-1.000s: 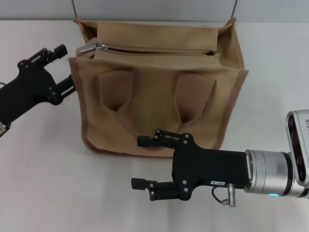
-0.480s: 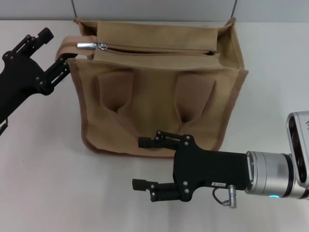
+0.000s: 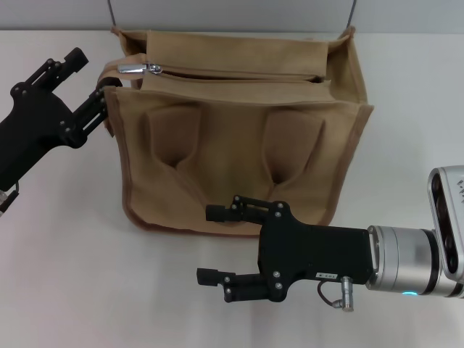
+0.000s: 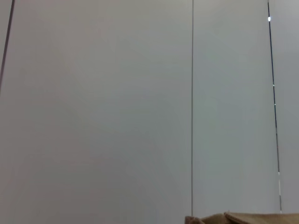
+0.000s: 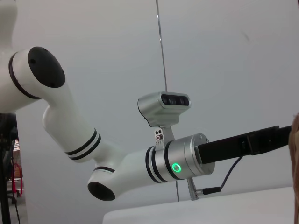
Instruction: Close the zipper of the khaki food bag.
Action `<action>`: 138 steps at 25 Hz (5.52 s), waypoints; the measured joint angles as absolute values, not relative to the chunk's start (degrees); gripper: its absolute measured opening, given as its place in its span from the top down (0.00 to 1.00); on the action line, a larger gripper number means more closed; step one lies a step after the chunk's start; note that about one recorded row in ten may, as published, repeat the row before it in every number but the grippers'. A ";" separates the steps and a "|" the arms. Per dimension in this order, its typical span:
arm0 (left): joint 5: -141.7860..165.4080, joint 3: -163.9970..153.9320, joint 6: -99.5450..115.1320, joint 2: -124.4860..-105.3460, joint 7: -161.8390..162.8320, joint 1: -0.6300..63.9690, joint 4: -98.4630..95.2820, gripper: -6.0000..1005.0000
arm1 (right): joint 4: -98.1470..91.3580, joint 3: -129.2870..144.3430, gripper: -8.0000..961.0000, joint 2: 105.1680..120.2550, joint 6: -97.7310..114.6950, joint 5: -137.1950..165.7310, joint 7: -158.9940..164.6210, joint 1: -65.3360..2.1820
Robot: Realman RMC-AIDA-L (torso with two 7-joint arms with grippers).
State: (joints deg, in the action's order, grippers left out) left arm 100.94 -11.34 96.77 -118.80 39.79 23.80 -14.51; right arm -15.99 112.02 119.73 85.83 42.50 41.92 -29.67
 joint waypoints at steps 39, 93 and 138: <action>98.81 -10.65 109.70 -118.83 36.51 20.38 -9.34 0.90 | -20.44 102.11 0.16 118.99 92.01 32.02 54.23 -30.76; 98.27 -9.94 111.45 -118.82 36.59 23.08 -9.05 0.90 | -16.65 94.48 0.16 119.48 80.69 41.18 147.47 -44.68; 98.26 -9.93 112.50 -118.91 36.81 23.70 -8.36 0.90 | -18.23 93.14 0.16 117.61 78.00 45.09 140.35 -45.74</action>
State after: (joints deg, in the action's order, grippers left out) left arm 98.26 -9.93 112.50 -118.91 36.81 23.70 -8.36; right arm -18.23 93.14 117.61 78.00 45.09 140.35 -45.74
